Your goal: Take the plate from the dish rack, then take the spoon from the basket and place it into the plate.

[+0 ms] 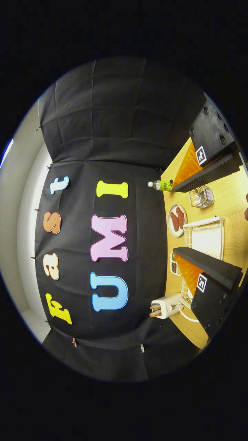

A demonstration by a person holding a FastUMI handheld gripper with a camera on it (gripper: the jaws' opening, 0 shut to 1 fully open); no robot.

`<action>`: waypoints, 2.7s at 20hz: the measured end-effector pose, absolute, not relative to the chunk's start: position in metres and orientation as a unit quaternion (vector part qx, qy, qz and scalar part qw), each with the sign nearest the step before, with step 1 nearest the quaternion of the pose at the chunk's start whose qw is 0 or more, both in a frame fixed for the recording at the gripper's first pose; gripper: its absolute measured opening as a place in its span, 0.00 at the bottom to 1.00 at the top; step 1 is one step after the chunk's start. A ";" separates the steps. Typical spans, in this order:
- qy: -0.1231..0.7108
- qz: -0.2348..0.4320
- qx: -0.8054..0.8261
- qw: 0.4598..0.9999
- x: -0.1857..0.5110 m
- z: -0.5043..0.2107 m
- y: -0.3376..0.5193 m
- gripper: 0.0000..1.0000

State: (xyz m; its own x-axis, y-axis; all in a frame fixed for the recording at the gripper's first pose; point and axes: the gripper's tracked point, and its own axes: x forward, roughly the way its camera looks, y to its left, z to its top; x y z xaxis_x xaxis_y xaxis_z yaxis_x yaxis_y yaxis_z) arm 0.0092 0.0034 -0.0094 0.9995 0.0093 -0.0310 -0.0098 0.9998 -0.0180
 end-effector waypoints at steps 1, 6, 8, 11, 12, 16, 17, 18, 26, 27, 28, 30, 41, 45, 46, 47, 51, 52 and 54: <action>0.017 0.005 -0.010 1.000 0.011 -0.010 0.004 0.98; 0.027 0.013 -0.017 0.999 0.023 -0.012 0.015 0.97; 0.030 0.022 -0.021 0.999 0.029 -0.011 0.024 0.98; 0.040 0.034 -0.026 0.998 0.045 -0.012 0.039 0.98; 0.051 0.027 -0.033 0.998 0.052 -0.016 0.040 0.98; 0.092 0.032 -0.071 0.993 0.086 -0.032 0.062 0.98; 0.104 0.038 -0.076 0.991 0.095 -0.038 0.070 0.98; 0.115 0.042 -0.082 0.989 0.103 -0.046 0.077 0.98; 0.204 0.047 -0.164 0.964 0.154 -0.136 0.105 0.98; 0.220 0.047 -0.158 0.962 0.157 -0.146 0.107 0.97; 0.238 0.043 -0.144 0.960 0.159 -0.156 0.106 0.96; 0.263 0.024 -0.118 0.957 0.163 -0.169 0.101 0.95; 0.319 0.004 -0.063 0.946 0.172 -0.187 0.113 0.30; 0.310 -0.015 -0.069 0.948 0.174 -0.179 0.114 0.23; 0.303 -0.015 -0.078 0.950 0.175 -0.175 0.115 0.23; 0.297 -0.016 -0.082 0.951 0.176 -0.170 0.116 0.22; 0.271 -0.023 -0.108 0.956 0.183 -0.149 0.116 0.22; 0.266 -0.024 -0.113 0.957 0.184 -0.146 0.113 0.22; 0.258 -0.030 -0.107 0.960 0.185 -0.137 0.107 0.22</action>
